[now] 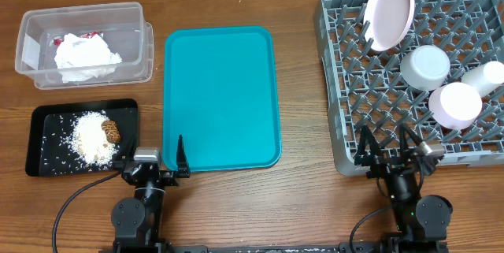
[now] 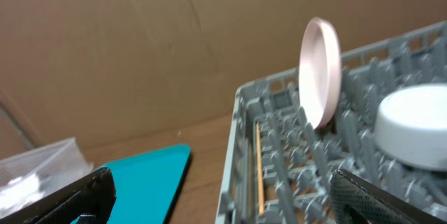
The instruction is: Sort waste into correct bins and load items into the dishwasher
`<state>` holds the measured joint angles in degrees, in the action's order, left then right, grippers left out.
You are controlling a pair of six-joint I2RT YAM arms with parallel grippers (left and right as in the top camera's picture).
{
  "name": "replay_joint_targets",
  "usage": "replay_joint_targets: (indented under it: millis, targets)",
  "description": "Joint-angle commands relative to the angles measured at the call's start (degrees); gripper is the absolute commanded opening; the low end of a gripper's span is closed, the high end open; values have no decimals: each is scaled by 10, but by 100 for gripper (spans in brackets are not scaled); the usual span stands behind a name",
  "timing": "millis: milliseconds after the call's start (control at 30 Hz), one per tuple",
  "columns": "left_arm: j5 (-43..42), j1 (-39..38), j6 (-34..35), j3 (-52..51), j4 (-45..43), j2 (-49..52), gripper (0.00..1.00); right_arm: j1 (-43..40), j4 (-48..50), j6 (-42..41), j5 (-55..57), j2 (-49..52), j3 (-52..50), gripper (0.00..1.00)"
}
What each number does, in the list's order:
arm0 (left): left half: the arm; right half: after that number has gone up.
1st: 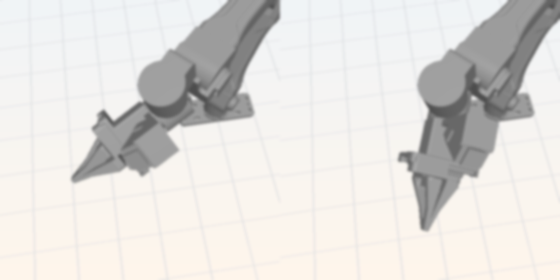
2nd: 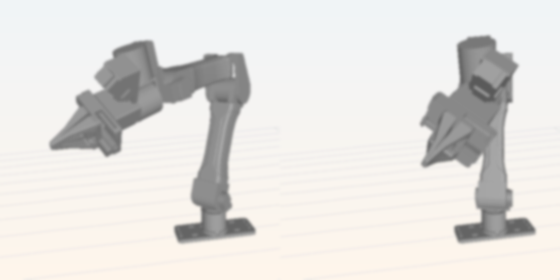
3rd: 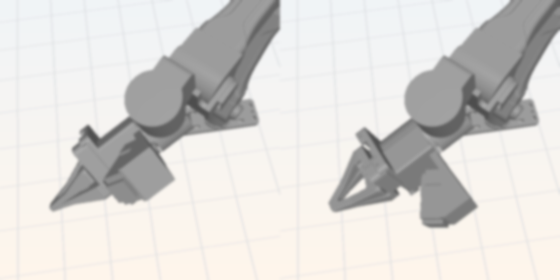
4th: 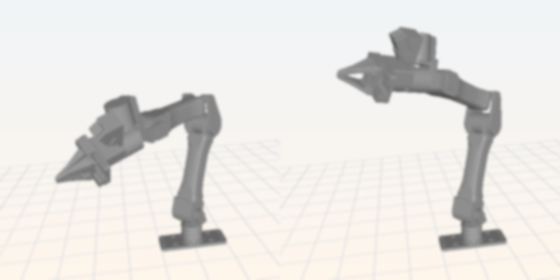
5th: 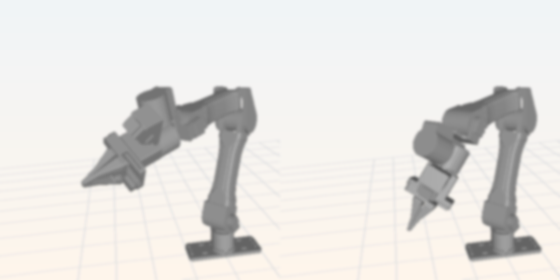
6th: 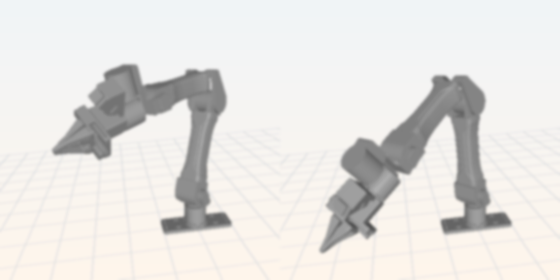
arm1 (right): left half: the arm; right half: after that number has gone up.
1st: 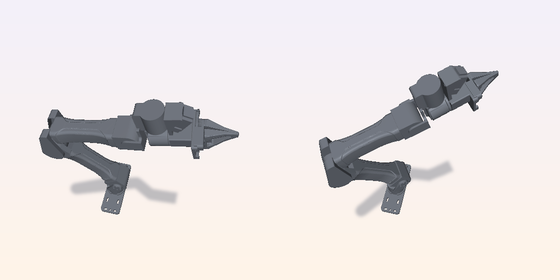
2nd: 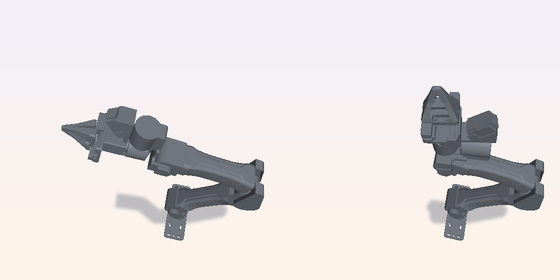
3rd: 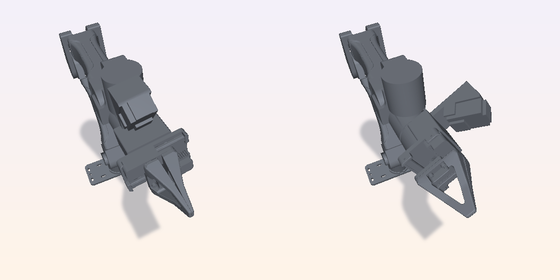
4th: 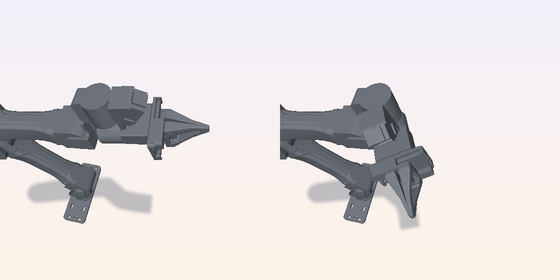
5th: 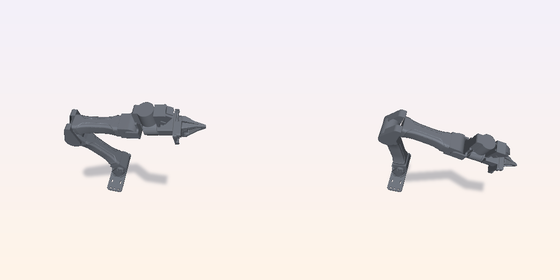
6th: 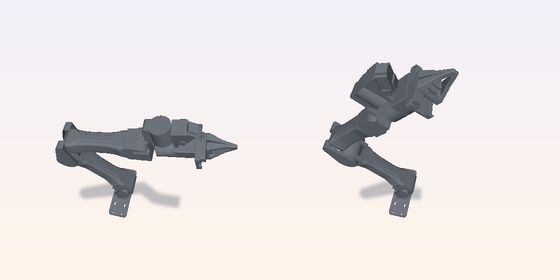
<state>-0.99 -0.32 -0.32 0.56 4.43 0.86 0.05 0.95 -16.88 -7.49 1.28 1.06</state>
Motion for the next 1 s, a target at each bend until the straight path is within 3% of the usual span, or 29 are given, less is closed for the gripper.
replay_joint_targets:
  millis: [0,400,967]
  targets:
    - [5,4,3,-3,0,-6,100,-12,5,20,-3,-12,-6,100]
    - [5,4,3,-3,0,-6,100,-14,-53,162,19,-12,-6,100]
    - [5,4,3,-3,0,-6,100,-13,-52,163,14,-11,-6,100]
